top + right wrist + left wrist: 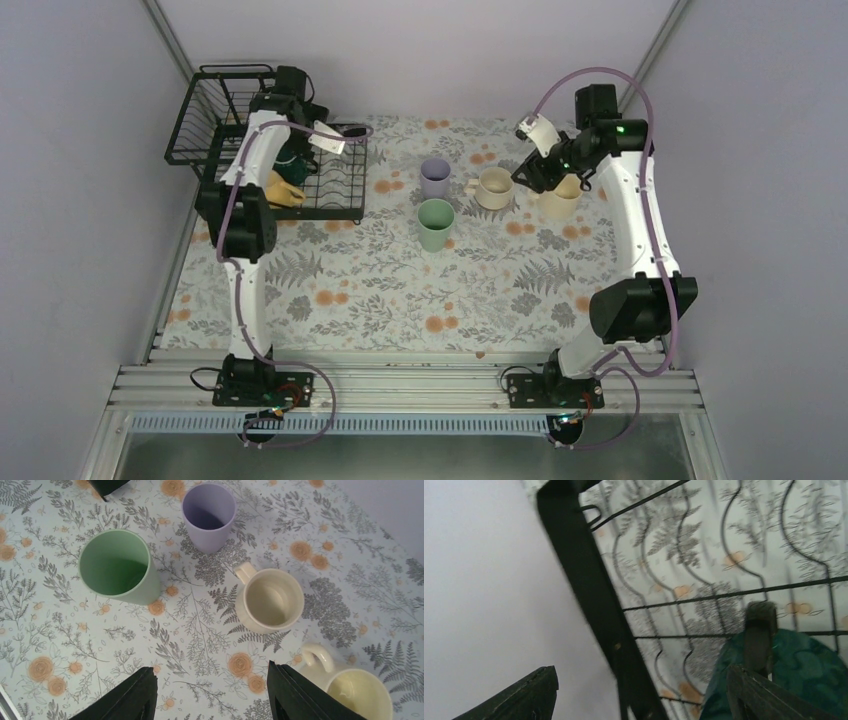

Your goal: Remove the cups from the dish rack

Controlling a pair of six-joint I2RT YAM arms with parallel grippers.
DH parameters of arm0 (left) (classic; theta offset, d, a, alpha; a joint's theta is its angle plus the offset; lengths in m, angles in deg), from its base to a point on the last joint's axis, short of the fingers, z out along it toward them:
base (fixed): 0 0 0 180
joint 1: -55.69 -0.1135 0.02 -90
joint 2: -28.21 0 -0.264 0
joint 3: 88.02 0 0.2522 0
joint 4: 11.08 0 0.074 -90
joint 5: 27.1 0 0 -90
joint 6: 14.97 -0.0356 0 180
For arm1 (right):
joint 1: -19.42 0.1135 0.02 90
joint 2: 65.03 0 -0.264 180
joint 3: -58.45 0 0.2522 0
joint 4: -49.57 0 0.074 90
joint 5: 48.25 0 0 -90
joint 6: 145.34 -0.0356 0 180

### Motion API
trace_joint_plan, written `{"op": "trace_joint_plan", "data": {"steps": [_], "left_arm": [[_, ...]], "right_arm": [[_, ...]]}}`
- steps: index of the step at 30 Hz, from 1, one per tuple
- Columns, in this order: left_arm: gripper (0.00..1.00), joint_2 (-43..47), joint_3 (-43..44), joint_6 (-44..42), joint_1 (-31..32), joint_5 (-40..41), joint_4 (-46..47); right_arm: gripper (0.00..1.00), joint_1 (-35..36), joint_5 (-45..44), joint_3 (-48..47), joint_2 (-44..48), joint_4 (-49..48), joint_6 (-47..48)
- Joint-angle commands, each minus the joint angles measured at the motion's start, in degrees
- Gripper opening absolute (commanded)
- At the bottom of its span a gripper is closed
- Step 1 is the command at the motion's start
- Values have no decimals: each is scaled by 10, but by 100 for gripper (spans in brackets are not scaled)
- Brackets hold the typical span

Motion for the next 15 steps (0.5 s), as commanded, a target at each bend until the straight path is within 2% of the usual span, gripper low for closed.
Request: {"op": "trace_joint_plan", "data": {"steps": [1, 6, 10, 15], "left_arm": [[83, -55, 112, -26, -2, -34, -193], [83, -103, 188, -22, -1, -35, -275], [82, -87, 136, -28, -2, -34, -275], [76, -124, 145, -5, -3, 28, -275]], "right_arm": [[58, 6, 22, 24, 4, 3, 4], [57, 7, 14, 46, 5, -8, 6], [57, 10, 19, 48, -1, -12, 4], [56, 20, 28, 42, -7, -13, -5]]}}
